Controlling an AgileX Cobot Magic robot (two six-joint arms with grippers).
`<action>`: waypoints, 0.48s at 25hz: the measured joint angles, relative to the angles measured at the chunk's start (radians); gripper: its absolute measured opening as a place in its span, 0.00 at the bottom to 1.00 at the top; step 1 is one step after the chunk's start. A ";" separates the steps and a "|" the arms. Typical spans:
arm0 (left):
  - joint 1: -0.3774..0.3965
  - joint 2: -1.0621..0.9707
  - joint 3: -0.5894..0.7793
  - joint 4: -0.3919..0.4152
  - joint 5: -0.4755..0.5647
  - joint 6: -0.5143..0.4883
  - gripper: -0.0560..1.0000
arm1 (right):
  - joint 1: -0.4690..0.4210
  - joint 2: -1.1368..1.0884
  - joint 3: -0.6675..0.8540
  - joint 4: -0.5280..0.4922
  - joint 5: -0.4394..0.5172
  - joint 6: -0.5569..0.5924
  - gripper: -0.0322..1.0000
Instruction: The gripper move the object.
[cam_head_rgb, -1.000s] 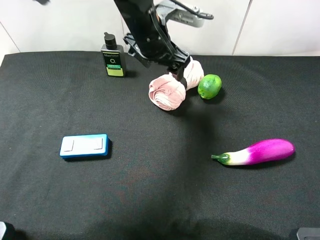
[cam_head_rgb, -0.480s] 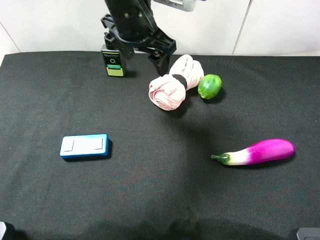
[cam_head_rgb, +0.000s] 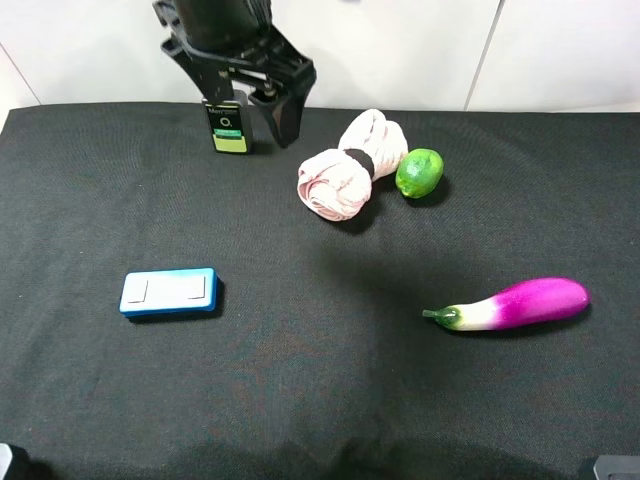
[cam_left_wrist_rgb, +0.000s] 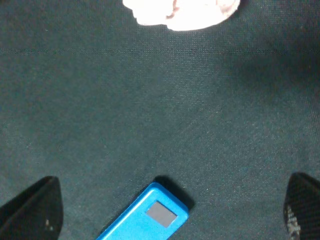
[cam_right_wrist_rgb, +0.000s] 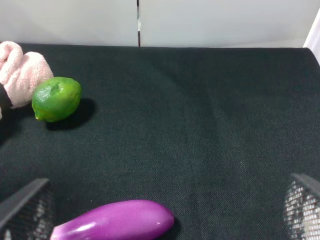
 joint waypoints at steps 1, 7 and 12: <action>0.000 -0.009 0.000 0.000 0.000 0.005 0.94 | 0.000 0.000 0.000 0.000 0.000 0.000 0.70; 0.000 -0.090 0.001 0.000 0.001 0.026 0.94 | 0.000 0.000 0.000 0.000 0.000 0.000 0.70; 0.000 -0.193 0.045 0.000 0.001 0.028 0.94 | 0.000 0.000 0.000 0.000 0.000 0.000 0.70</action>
